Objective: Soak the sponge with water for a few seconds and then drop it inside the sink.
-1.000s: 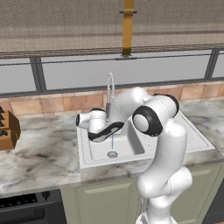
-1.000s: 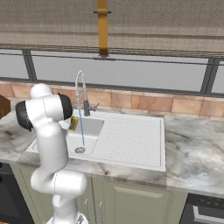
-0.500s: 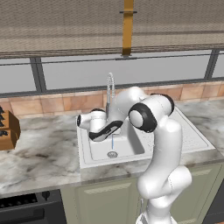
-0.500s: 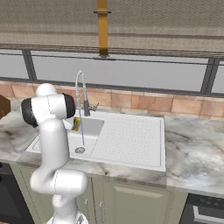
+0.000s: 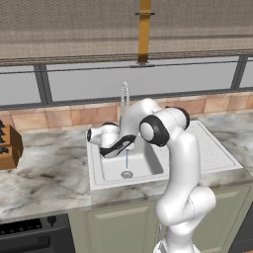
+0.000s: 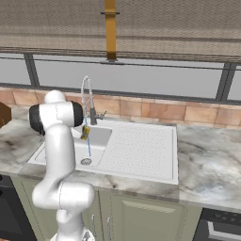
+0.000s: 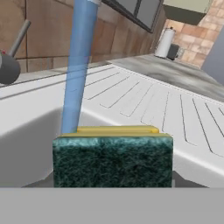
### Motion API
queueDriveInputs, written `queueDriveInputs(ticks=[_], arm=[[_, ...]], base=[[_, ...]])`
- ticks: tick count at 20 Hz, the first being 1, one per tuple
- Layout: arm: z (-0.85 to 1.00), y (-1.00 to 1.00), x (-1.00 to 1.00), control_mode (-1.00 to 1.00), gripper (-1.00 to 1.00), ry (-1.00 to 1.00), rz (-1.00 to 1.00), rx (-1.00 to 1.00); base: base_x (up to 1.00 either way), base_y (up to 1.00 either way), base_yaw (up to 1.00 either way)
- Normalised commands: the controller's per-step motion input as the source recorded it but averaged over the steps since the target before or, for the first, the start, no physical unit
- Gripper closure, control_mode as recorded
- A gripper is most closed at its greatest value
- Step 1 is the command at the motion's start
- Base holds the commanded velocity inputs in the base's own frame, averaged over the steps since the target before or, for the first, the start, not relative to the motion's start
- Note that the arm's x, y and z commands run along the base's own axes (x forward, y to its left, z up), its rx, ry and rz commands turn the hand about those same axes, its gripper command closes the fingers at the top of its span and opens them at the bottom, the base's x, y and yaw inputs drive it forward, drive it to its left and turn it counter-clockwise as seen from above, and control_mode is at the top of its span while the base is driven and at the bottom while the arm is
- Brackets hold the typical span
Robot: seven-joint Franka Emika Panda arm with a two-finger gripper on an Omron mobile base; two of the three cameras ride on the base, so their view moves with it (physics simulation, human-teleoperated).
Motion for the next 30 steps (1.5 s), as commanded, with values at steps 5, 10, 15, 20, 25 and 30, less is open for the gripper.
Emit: queueDriveInputs(ticks=[5, 10, 15, 20, 25, 30], arm=[[-0.17, 0.0, 0.41, -1.0, 1.0, 0.01, 0.0, -0.01], [-0.16, 0.0, 0.33, -1.0, 1.0, 0.0, 0.0, 0.0], [-0.17, 0.05, 0.32, -1.0, 1.0, 0.0, 0.0, -0.01], [-0.01, 0.06, -0.12, -1.0, 1.0, 0.03, -0.01, 0.0], [0.0, 0.1, -0.34, -1.0, 1.0, 0.0, 0.0, 0.0], [0.17, 0.11, -0.14, -1.0, 1.0, 0.01, 0.0, 0.0]], base=[[0.0, 0.0, 0.0], [0.0, 0.0, 0.0], [0.0, 0.0, 0.0], [0.0, 0.0, 0.0], [0.0, 0.0, 0.0], [0.0, 0.0, 0.0]])
